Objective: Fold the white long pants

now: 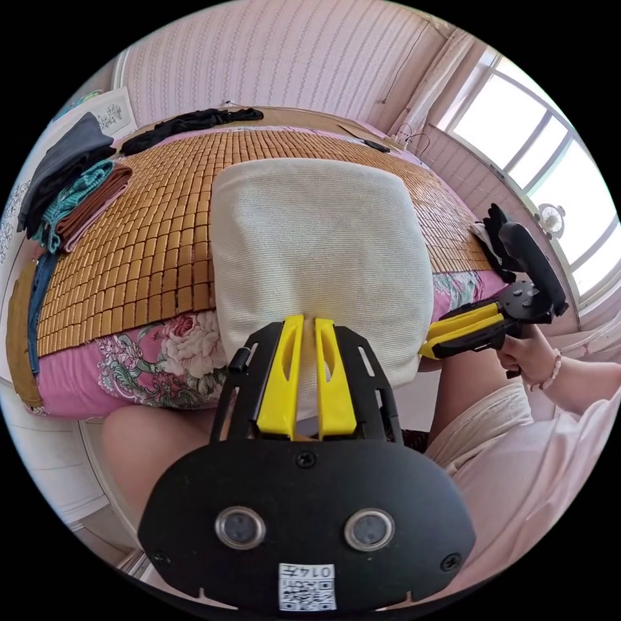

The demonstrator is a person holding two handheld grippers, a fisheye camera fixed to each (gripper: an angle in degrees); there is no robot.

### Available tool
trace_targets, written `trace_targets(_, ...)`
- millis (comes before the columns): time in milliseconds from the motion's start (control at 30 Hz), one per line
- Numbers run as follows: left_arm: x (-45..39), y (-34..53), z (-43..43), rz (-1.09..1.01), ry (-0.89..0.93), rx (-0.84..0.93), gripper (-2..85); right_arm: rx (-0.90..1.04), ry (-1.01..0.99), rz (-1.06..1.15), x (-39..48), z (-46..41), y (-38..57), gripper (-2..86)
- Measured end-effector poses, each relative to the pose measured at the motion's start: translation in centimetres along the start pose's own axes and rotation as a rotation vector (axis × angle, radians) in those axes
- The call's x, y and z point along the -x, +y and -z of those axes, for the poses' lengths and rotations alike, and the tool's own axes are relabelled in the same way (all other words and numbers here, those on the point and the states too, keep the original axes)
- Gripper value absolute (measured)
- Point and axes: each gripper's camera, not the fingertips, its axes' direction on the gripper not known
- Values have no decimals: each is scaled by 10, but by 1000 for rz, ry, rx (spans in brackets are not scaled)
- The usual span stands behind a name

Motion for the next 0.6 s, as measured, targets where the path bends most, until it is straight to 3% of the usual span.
trace_targets(200, 10, -5, 20, 33, 26, -46, 54, -58, -71, 41, -29, 42, 14, 82)
trace_targets(367, 61, 3, 34, 155, 10, -181, 136, -286, -285, -99, -100, 72, 35, 187)
trace_targets(467, 90, -5, 5, 187, 86, -132, 173, -378, -503, -201, -147, 63, 36, 227)
trace_targets(600, 112, -20, -43, 223, 227, -37, 201, -389, -649, -312, -193, 35, 33, 243)
